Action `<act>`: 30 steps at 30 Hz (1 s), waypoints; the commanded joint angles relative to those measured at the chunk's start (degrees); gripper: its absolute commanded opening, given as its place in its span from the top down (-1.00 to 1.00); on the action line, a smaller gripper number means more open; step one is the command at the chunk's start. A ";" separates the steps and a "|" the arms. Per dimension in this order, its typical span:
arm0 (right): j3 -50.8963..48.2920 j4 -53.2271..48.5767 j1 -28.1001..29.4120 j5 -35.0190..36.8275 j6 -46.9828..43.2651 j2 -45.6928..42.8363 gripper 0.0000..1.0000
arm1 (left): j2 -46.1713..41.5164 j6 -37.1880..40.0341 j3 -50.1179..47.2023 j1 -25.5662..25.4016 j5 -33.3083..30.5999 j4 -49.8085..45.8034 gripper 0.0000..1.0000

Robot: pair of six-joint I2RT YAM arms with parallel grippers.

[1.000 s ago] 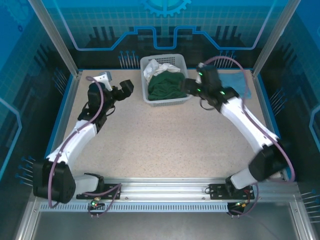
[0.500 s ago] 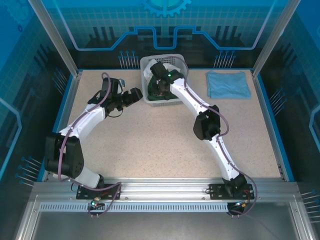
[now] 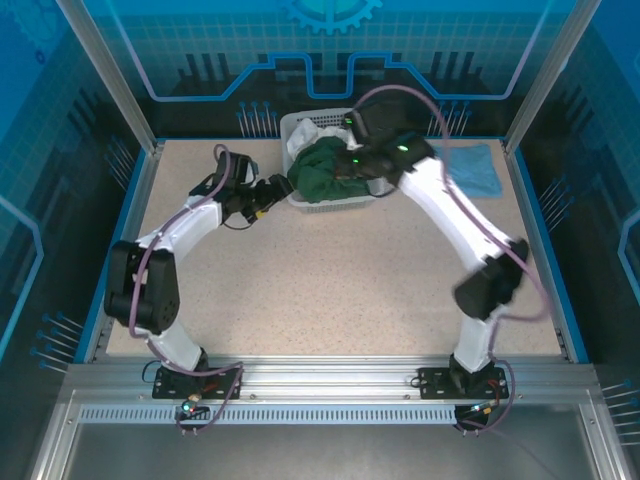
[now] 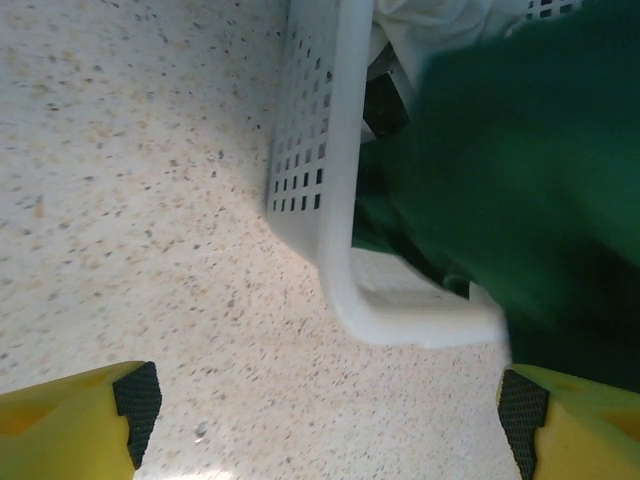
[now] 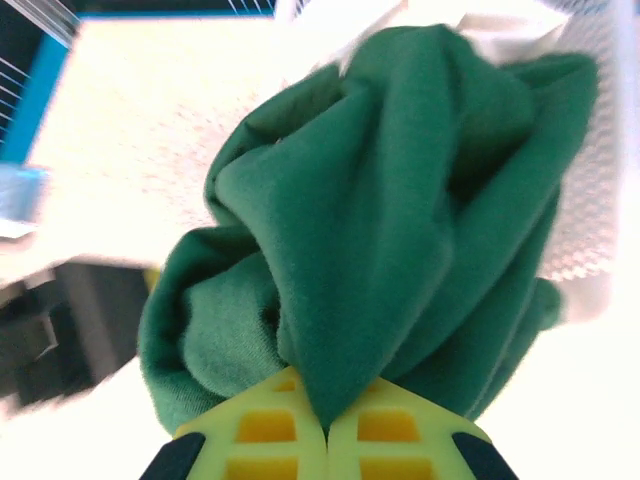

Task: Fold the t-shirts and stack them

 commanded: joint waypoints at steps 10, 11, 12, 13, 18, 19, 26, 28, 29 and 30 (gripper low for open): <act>-34.18 6.15 -4.15 8.30 -1.32 -46.78 1.00 | 22.22 0.41 26.77 -6.45 -4.68 -14.97 -0.38; -35.93 5.05 -4.74 10.12 -0.99 -48.66 1.00 | 23.80 0.69 28.67 -6.50 -5.36 -16.20 -0.30; -38.18 4.83 -5.61 11.43 -0.63 -50.78 1.00 | 25.00 0.97 30.25 -6.46 -6.75 -17.62 -0.22; -39.80 4.63 -6.63 11.75 -0.41 -52.52 1.00 | 25.84 1.06 31.05 -6.47 -7.90 -18.34 -0.18; -46.88 6.01 -14.87 3.32 -0.80 -55.67 1.00 | 26.19 2.25 32.80 -5.83 -13.75 -21.30 0.57; -47.55 6.18 -15.89 -0.21 -0.82 -54.46 1.00 | 25.39 2.80 32.47 -5.34 -14.70 -21.83 0.67; -55.09 13.95 -15.57 -7.01 0.41 -51.40 1.00 | 15.22 15.06 25.07 5.21 -15.63 -28.05 1.00; -56.08 15.34 -15.13 -6.95 0.53 -50.96 1.00 | 11.38 20.85 22.06 8.37 -16.28 -29.46 1.00; -56.65 16.22 -15.07 -7.25 0.60 -50.65 1.00 | 9.57 23.50 20.37 10.20 -15.74 -29.57 1.00; -57.26 17.25 -14.82 -7.44 0.88 -50.54 1.00 | 8.14 25.35 19.15 11.88 -15.62 -29.86 1.00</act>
